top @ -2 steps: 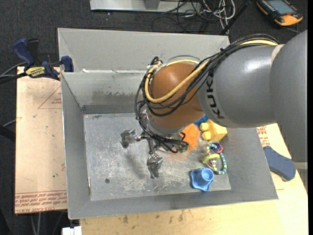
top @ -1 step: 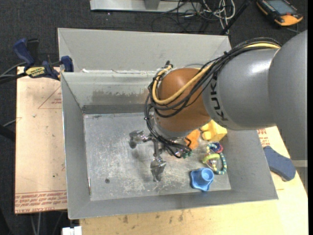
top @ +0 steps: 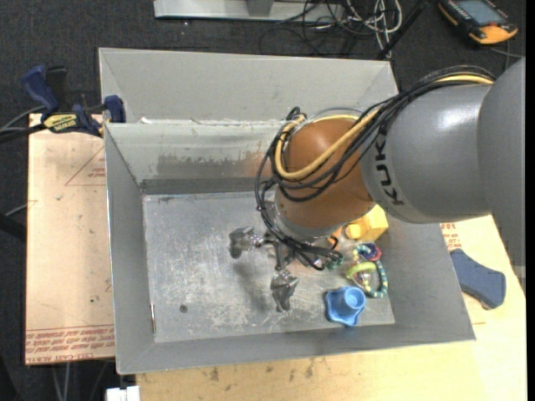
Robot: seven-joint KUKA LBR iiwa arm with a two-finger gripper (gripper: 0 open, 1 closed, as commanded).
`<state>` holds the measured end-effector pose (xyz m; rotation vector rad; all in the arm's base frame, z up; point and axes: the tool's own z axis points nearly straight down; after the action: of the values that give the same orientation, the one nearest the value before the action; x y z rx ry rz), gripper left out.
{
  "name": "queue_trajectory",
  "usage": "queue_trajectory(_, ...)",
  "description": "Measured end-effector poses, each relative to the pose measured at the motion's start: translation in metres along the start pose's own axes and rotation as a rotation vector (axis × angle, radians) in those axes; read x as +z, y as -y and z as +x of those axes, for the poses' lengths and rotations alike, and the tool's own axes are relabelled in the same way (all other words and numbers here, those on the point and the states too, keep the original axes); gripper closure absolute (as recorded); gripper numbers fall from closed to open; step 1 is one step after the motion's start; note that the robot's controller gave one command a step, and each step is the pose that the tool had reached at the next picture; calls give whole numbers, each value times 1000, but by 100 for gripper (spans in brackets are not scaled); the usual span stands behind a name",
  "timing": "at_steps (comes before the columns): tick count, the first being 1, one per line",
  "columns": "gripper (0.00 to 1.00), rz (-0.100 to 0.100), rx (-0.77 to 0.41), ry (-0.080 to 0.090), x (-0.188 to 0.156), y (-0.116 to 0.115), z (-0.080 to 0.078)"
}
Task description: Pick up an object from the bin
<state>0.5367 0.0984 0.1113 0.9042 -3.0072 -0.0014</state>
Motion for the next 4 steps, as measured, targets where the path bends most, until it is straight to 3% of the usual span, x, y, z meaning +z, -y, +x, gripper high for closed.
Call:
queue_trajectory(1, 0, 2, -155, 6, 17, 17, -7)
queue_trajectory(2, 0, -3, -127, -2, 14, 26, 8)
queue_trajectory(4, 0, 1, -156, 5, 6, 63, 7)
